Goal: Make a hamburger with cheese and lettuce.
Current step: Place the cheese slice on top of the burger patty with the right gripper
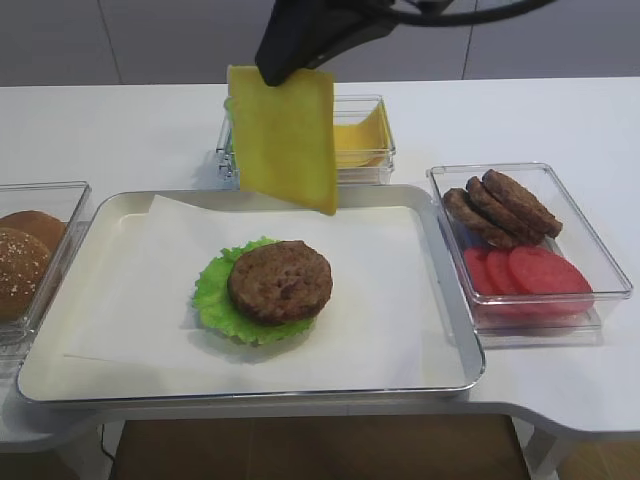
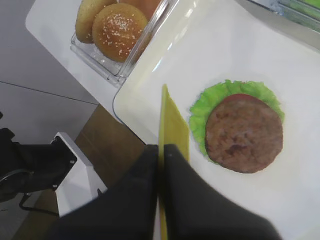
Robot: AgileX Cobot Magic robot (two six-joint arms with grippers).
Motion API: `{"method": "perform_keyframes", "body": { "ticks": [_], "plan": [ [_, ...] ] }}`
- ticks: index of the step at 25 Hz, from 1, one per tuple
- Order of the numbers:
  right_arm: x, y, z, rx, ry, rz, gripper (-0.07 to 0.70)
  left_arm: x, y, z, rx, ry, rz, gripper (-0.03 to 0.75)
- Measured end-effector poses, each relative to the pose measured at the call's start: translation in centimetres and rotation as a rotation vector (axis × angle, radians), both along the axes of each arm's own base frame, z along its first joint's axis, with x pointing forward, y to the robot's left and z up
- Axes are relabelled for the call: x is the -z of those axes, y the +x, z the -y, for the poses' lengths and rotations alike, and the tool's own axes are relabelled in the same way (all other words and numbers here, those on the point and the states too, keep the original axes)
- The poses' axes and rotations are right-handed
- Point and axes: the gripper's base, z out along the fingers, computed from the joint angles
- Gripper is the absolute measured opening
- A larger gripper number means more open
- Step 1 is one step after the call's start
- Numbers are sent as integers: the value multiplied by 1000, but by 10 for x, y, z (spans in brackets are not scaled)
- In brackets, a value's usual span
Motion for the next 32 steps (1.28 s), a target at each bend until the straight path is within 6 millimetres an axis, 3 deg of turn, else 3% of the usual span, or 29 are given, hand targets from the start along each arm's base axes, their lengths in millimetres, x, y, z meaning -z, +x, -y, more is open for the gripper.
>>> {"method": "perform_keyframes", "body": {
  "ticks": [12,32],
  "plan": [
    [34,-1,-37,-89,-56,-80,41,0,0,0,0,0,0,352],
    [78,22,-51,-106,-132,-135,41,0,0,0,0,0,0,352]
  ]
}}
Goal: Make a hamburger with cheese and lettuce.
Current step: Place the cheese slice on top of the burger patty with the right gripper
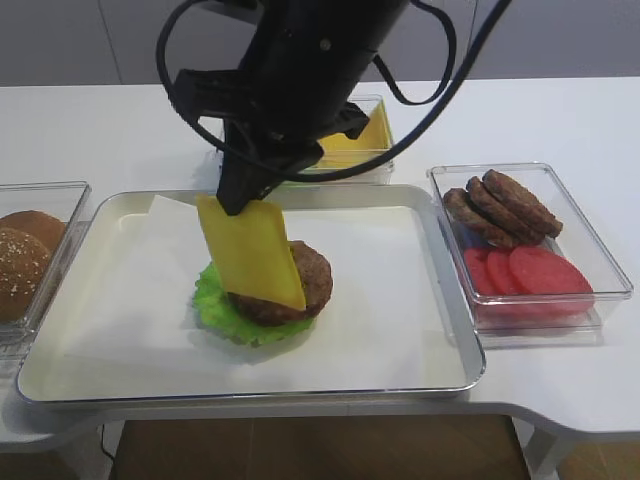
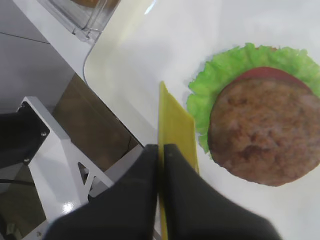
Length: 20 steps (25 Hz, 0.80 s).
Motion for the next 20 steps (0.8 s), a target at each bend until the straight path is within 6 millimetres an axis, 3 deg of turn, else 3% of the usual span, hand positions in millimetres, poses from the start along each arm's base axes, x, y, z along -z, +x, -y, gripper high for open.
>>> {"method": "perform_keyframes", "body": {
  "ticks": [20],
  "plan": [
    [18,9,-2,-12,-59,3,41,0,0,0,0,0,0,352]
  ]
}}
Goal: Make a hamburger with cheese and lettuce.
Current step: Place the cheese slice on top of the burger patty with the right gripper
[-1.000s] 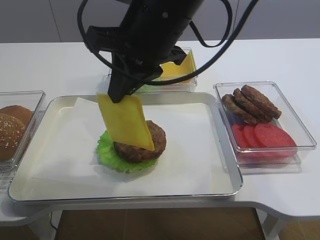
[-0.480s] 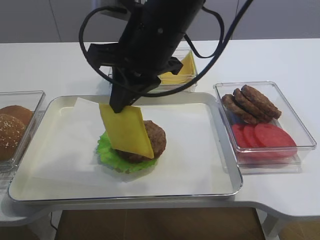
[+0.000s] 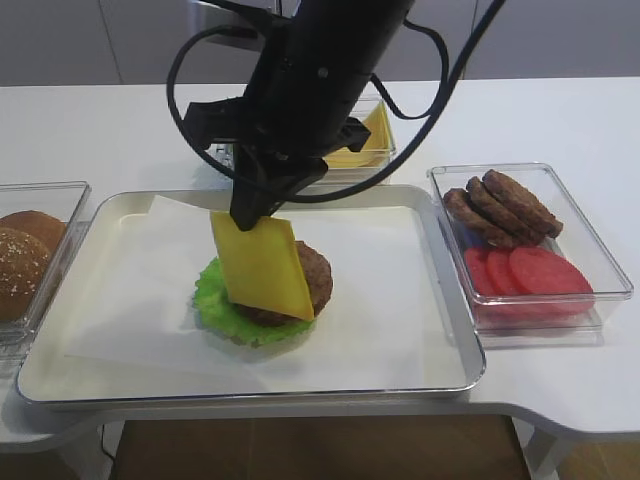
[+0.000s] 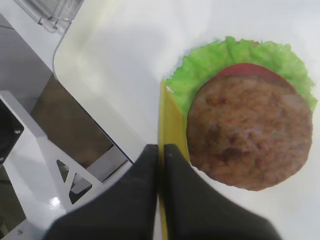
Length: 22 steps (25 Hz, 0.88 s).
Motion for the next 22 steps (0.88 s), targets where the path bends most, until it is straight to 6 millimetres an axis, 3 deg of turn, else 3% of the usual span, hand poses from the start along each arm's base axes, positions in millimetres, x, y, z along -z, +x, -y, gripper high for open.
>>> {"method": "perform_keyframes", "body": {
  "ticks": [22],
  "plan": [
    [2,3,4,-3,-48,40,41,0,0,0,0,0,0,352]
  ]
}}
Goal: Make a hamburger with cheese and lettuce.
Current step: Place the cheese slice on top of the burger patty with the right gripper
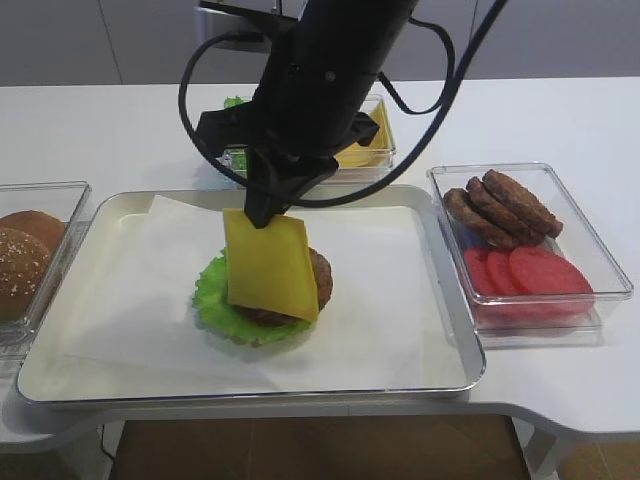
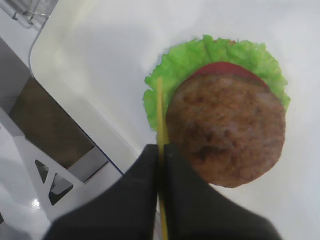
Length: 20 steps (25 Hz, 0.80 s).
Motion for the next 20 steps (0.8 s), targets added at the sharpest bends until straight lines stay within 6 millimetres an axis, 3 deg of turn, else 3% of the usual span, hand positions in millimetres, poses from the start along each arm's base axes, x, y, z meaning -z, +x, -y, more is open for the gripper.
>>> {"method": "perform_keyframes", "body": {
  "ticks": [20],
  "plan": [
    [2,6,5,24,-56,58,41,0,0,0,0,0,0,352]
  ]
}}
